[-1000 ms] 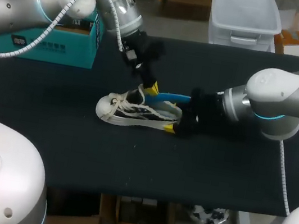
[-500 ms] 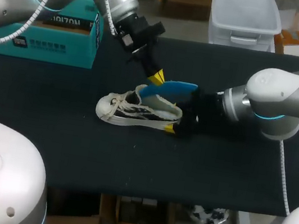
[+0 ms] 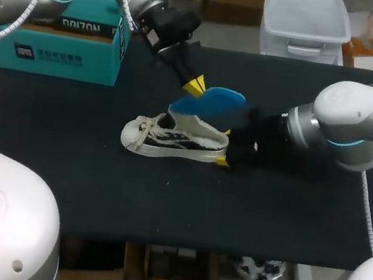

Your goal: Open the shoe tongue, take the insole out of the shoe, put the insole back into the shoe, and pack the shoe into the shoebox

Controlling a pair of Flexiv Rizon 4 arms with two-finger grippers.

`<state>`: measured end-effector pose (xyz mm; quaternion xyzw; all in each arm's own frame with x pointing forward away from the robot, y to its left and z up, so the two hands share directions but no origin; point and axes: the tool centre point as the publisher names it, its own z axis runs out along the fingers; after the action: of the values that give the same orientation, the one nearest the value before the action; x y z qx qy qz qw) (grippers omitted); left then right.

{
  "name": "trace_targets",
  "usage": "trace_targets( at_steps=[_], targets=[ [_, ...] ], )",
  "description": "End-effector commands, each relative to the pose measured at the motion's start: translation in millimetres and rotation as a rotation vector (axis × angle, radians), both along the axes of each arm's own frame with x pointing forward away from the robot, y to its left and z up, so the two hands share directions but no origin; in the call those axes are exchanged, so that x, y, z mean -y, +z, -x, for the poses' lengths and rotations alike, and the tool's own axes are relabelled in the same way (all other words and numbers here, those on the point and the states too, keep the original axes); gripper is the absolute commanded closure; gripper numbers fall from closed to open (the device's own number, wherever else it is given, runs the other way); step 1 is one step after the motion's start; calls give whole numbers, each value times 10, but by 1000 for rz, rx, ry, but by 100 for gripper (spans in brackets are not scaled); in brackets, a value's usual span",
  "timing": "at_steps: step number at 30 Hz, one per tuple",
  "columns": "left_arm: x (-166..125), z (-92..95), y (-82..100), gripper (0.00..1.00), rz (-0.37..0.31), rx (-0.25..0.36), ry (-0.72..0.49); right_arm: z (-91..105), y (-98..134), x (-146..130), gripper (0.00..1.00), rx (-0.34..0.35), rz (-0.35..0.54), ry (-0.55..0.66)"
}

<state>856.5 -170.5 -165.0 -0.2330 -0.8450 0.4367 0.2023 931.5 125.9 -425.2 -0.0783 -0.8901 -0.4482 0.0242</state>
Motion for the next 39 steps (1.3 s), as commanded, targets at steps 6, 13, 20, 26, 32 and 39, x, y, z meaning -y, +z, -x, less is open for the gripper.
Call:
trace_targets(
  at_steps=[6,13,20,26,32,39],
  targets=[
    [-286,-115,206,100,80,-62,-42,160,677,384,0,-29,247,-38],
    [-484,-104,273,100,104,-67,-9,47,978,371,0,-24,355,-11],
    [-578,-101,246,100,69,-59,50,-51,1076,301,0,-8,379,24],
    [-732,-87,220,100,54,-44,102,-101,1106,200,0,4,393,44],
    [-941,-81,151,100,15,-29,168,-190,1127,-16,0,6,438,73],
    [-1278,-107,72,100,-24,-25,256,-286,1118,-302,0,9,491,103]
  ],
)
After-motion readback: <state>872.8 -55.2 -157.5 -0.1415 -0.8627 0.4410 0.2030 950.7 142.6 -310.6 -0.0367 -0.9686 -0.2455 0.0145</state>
